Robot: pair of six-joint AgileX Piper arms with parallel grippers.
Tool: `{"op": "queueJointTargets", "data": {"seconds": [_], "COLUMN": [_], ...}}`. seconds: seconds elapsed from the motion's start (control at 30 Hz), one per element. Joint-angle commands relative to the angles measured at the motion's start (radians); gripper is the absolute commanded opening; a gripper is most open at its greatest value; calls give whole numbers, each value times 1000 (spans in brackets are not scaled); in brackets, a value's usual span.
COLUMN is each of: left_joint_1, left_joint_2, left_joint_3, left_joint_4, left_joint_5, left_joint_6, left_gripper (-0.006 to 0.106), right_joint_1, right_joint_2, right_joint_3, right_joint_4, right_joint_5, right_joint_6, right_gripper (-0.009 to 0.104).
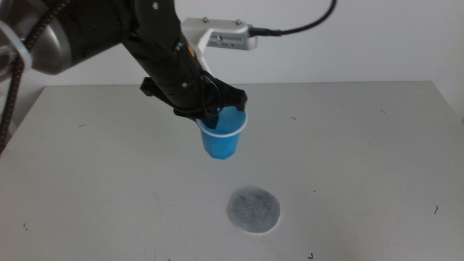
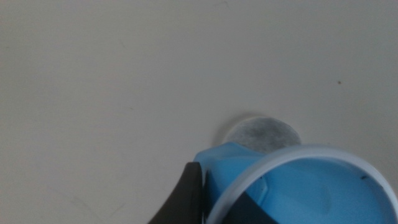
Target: Place an empty cup on a cup mat.
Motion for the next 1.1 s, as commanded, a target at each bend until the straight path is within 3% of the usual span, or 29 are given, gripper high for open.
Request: {"op": "queueJointTargets", "data": {"seconds": [0.0, 0.33, 1.0, 1.07], "left_joint_1": [-47, -164, -165, -165], "left_joint_2": [-34, 69, 254, 254], "left_joint_3": [-28, -28, -28, -29], "left_joint_4": [-15, -7, -22, -26], "left_joint_5": [-33, -108, -123, -82], "left_joint_6": [-14, -13, -11, 0], "left_gripper": [0, 0, 0, 6], "right_joint_1": [0, 0, 0, 0], "right_joint_2": [-26, -26, -26, -26], "right_joint_3": [-8, -8, -8, -8], "right_joint_4": [-14, -14, -14, -14], "right_joint_5": [-75, -75, -75, -75], "right_joint_6": [-5, -5, -5, -5], "right_gripper": [94, 94, 94, 94]}}
